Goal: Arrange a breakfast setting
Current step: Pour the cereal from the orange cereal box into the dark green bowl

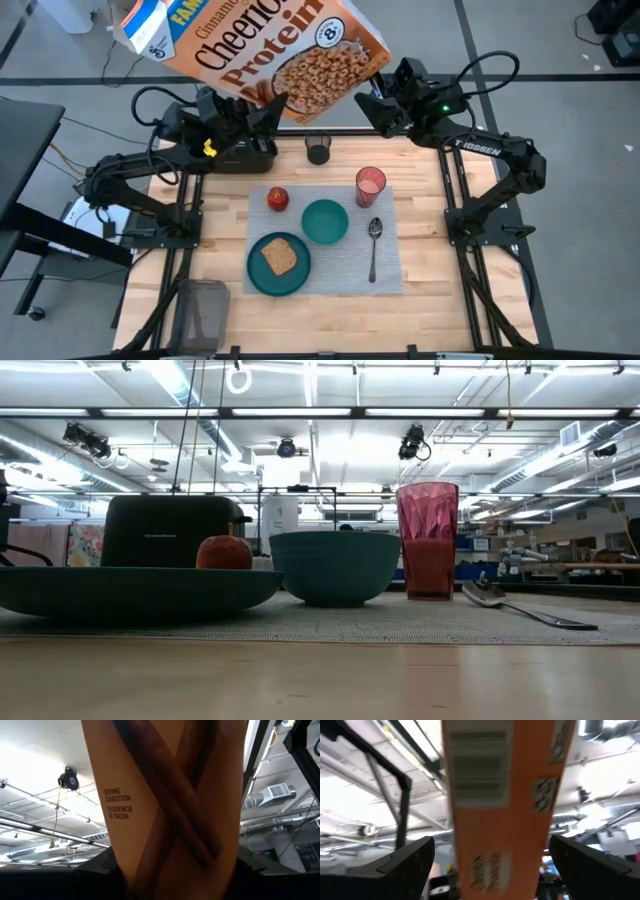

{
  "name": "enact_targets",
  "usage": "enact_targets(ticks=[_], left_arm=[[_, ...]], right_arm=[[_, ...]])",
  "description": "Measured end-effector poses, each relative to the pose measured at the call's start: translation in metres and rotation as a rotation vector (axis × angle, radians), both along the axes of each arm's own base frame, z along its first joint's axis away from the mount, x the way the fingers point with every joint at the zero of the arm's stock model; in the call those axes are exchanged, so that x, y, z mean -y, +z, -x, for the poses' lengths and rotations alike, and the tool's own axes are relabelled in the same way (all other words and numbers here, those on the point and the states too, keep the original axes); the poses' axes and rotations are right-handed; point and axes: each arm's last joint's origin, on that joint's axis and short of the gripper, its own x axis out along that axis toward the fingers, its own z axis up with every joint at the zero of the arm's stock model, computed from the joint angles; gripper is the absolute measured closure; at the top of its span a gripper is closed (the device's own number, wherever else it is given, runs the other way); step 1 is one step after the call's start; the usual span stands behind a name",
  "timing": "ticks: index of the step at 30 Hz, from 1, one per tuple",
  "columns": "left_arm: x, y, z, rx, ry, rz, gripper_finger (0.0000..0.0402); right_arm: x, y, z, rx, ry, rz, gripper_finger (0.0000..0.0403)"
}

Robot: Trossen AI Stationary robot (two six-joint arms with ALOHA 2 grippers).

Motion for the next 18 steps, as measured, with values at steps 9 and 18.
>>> enact_targets(ticks=[9, 18], left_arm=[[0.0, -0.001, -0.001, -0.015, -0.001, 0.0, 0.0182], [-0.005, -0.021, -0.029, -0.104, -0.01, 0.049, 0.0182]], right_arm=[[0.001, 0.003, 0.004, 0.064, -0.059, -0.024, 0.0009], [-0.002, 0.01, 0.013, 0.161, -0.009, 0.001, 0.0011]])
